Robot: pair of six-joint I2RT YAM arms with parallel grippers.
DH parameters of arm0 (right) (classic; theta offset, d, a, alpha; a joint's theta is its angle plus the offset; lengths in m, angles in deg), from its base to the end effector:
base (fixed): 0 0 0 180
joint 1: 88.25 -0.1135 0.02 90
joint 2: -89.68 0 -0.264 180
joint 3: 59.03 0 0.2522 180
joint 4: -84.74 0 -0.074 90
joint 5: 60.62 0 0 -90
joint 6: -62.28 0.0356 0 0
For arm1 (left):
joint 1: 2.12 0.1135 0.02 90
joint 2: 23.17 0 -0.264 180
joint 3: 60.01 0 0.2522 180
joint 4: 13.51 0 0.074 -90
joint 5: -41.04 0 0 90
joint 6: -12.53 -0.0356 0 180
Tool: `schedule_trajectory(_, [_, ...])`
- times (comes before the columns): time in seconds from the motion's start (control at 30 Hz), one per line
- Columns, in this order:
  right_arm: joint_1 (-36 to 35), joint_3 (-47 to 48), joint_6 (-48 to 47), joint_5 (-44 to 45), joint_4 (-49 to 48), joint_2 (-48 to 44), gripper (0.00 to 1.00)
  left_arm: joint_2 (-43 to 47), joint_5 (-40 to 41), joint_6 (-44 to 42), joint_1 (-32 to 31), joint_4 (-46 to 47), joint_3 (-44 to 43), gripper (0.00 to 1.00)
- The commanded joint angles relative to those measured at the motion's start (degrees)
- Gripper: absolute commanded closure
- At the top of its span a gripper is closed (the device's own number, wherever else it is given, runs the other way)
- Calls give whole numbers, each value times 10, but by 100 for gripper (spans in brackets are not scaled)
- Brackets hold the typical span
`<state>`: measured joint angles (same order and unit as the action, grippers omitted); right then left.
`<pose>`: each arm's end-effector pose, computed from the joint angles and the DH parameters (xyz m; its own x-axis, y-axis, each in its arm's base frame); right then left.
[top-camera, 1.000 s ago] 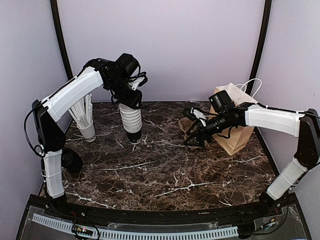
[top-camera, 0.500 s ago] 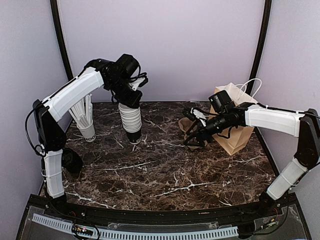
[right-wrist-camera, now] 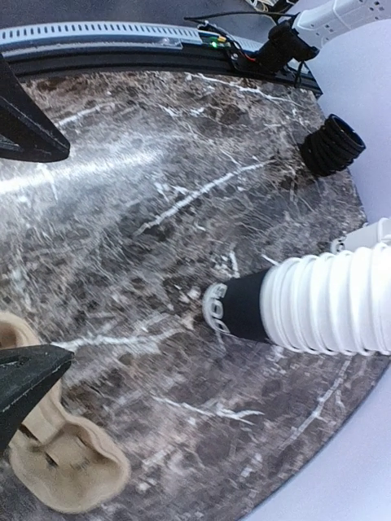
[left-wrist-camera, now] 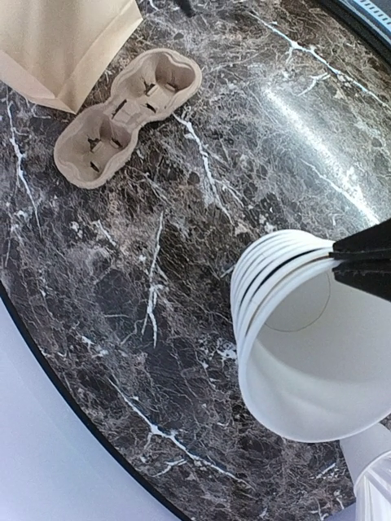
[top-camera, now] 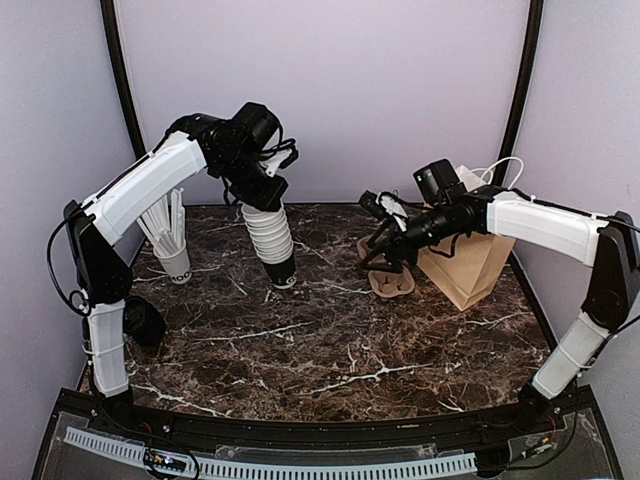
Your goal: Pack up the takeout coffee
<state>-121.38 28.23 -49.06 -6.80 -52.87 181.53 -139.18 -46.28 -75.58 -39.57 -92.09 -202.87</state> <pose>0.2816 0.2089 0.2821 -0.2870 -0.5381 -0.7925 -0.9479 0.2792 0.1537 0.3413 -0.2593 0.3787 -0.6422 0.4504 -0.6202 0.5635 0.8259 0.0163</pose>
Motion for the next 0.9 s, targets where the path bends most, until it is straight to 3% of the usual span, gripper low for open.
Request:
schedule_trajectory(0.0, [-3,118,46,-5,18,55,20,67,12,-7,-12,13,-29,100])
schedule_trajectory(0.23, [-12,267,201,43,-37,160,17,69,17,-5,-16,12,-23,100])
schedule_trajectory(0.37, [-18,349,294,-9,-49,224,14,68,9,1,-18,17,-22,100])
schedule_trajectory(0.6, [-31,400,402,-81,-105,279,10,67,-4,17,-19,36,-21,100])
schedule_trajectory(0.87, [-31,393,486,-116,-173,290,8,62,-26,27,-20,47,-16,100])
